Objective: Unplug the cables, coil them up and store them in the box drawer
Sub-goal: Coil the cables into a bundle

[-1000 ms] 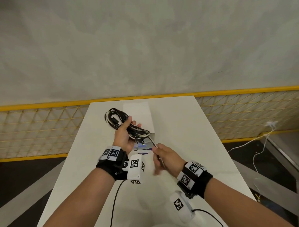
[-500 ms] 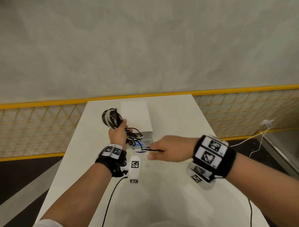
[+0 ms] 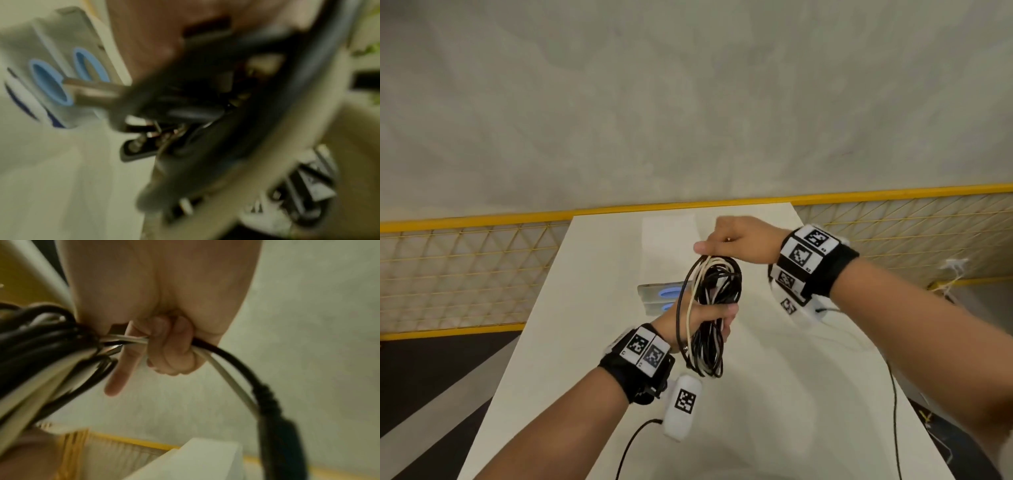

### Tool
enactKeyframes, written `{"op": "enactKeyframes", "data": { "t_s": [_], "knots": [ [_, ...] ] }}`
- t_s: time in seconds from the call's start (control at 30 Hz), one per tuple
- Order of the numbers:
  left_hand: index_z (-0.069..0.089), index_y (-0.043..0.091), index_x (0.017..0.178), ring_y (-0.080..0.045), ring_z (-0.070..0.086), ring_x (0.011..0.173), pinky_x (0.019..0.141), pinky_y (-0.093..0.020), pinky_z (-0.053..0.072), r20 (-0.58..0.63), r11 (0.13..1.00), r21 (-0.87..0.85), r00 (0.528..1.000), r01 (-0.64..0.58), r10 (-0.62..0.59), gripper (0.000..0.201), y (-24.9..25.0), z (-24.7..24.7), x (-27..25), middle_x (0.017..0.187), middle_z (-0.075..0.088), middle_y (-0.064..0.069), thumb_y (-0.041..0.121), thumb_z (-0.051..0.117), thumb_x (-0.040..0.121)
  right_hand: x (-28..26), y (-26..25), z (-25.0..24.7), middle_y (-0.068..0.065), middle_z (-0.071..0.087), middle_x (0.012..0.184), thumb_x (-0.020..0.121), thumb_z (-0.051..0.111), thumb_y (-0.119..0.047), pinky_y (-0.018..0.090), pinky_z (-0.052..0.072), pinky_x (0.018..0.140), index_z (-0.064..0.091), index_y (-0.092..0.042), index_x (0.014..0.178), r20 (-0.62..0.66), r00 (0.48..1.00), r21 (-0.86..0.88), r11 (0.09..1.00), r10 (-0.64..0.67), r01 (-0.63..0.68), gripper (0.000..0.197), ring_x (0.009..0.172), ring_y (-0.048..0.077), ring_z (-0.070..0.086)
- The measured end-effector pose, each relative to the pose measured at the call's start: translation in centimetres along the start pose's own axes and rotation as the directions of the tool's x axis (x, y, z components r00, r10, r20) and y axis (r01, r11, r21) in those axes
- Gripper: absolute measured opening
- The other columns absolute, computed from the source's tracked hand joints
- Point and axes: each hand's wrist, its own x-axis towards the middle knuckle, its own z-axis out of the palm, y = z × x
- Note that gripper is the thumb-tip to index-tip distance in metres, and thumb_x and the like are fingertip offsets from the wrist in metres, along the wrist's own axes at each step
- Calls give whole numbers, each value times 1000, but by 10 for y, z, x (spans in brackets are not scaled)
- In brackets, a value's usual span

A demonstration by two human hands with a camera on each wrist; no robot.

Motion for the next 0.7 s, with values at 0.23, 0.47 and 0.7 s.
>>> {"op": "enactKeyframes", "data": {
  "t_s": [0.23, 0.47, 0.7],
  "knots": [
    [55, 8, 73, -19, 51, 51, 53, -29, 44, 21, 987, -147, 998, 60, -58, 15, -3, 2, -4, 67, 48, -8, 14, 66, 80, -23, 6, 46, -3, 69, 87, 77, 69, -51, 23, 50, 76, 66, -15, 93, -63, 996, 423, 906, 61, -29, 39, 81, 9, 65],
    [68, 5, 92, -30, 65, 81, 85, -45, 51, 7, 997, -49, 999, 51, -51, 29, 3, -18, -4, 83, 67, -13, 25, 73, 71, -10, 8, 51, 6, 67, 79, 84, 69, -32, 24, 49, 68, 66, -3, 90, -168, 985, 425, 905, 50, 26, 30, 70, 13, 60],
    [57, 12, 125, -26, 61, 108, 91, -44, 48, -242, 917, -385, 970, -104, 9, 86, 4, -75, -22, 121, 63, -14, 69, 70, 61, -6, 18, 39, 1, 64, 77, 83, 70, -28, 29, 50, 73, 65, -10, 86, -174, 975, 499, 866, 137, -33, 19, 72, 13, 60]
  ]
}}
